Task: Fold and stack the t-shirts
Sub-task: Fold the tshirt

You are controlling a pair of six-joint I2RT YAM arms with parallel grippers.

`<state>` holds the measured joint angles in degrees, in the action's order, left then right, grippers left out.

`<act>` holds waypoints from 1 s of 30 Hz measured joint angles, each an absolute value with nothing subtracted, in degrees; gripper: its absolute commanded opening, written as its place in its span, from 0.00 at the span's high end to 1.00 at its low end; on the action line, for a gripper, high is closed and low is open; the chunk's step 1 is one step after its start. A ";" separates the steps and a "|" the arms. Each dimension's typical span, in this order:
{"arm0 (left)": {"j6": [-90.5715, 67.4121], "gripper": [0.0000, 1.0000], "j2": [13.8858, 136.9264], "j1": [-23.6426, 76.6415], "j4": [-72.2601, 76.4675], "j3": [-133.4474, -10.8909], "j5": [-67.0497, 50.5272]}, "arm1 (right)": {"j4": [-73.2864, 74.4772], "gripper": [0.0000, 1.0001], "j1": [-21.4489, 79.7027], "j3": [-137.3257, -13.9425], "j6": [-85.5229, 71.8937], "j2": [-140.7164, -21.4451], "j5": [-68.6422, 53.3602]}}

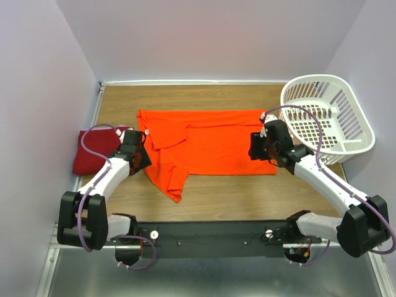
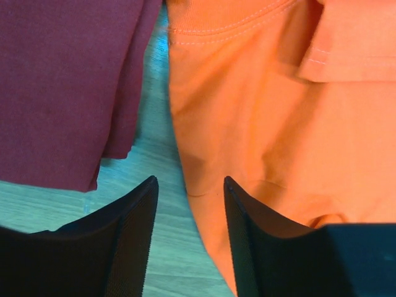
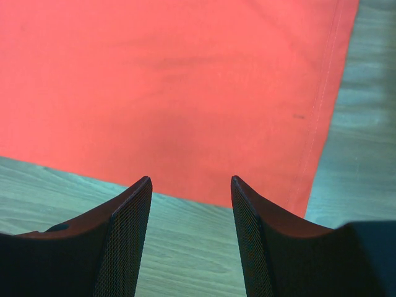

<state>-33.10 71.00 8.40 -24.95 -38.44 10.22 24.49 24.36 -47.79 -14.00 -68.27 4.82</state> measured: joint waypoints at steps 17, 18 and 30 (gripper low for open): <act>-36.60 0.63 78.59 12.25 -24.38 -38.54 11.81 | 24.97 0.39 24.36 -46.11 -16.78 -66.67 7.49; -36.80 0.63 78.65 12.25 -24.38 -38.54 11.94 | 24.97 0.39 24.36 -46.11 -16.84 -66.67 7.62; -39.99 0.54 78.56 12.49 -25.10 -38.72 15.05 | 24.97 0.39 24.36 -46.09 -16.97 -66.67 8.32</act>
